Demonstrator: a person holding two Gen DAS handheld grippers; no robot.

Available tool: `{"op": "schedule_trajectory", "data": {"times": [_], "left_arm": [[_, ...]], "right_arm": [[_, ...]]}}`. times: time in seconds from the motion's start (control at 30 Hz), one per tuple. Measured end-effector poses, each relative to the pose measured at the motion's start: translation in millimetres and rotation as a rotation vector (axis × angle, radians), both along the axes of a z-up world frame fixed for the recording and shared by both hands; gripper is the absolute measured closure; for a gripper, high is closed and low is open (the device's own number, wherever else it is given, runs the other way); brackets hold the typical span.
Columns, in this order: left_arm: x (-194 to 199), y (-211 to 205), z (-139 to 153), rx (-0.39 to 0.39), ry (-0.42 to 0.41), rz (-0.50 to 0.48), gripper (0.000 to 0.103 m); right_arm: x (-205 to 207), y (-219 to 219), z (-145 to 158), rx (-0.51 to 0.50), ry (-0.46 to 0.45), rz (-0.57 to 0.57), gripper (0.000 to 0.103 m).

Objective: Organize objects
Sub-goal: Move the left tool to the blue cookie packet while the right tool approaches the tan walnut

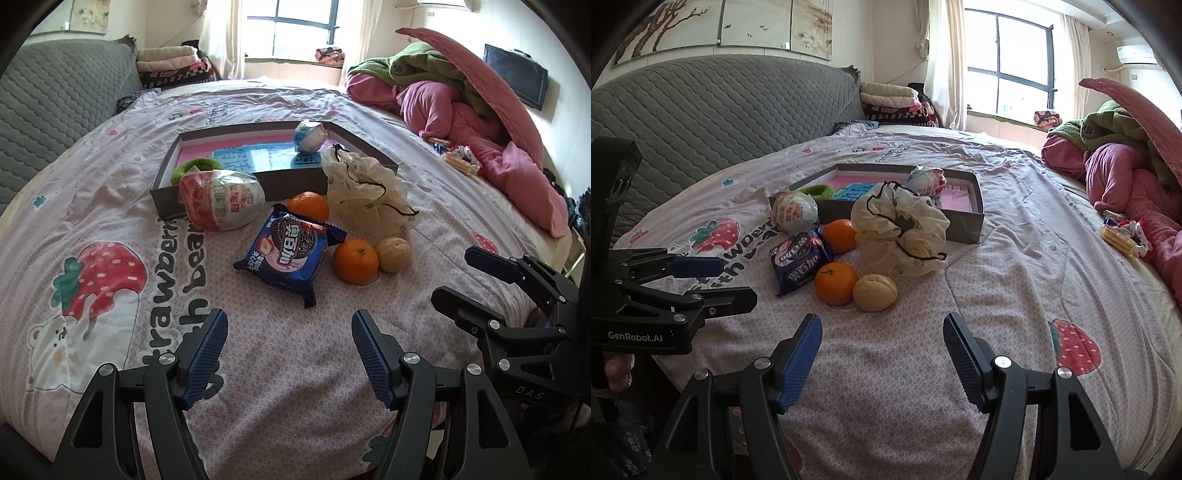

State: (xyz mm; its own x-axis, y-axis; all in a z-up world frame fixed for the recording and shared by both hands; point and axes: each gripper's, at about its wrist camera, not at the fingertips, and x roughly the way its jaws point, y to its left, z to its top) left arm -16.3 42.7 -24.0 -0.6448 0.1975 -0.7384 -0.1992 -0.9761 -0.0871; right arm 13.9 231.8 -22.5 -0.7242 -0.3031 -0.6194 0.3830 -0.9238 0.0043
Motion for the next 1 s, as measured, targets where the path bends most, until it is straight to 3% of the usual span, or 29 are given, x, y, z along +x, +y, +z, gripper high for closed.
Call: {"op": "schedule_trajectory", "data": {"times": [1.0], "left_arm": [[-32.9, -8.4, -16.0, 0.04, -0.033, 0.007, 0.032]], "right_arm": [[-22.4, -6.3, -14.1, 0.032, -0.046, -0.022, 0.035]]}}
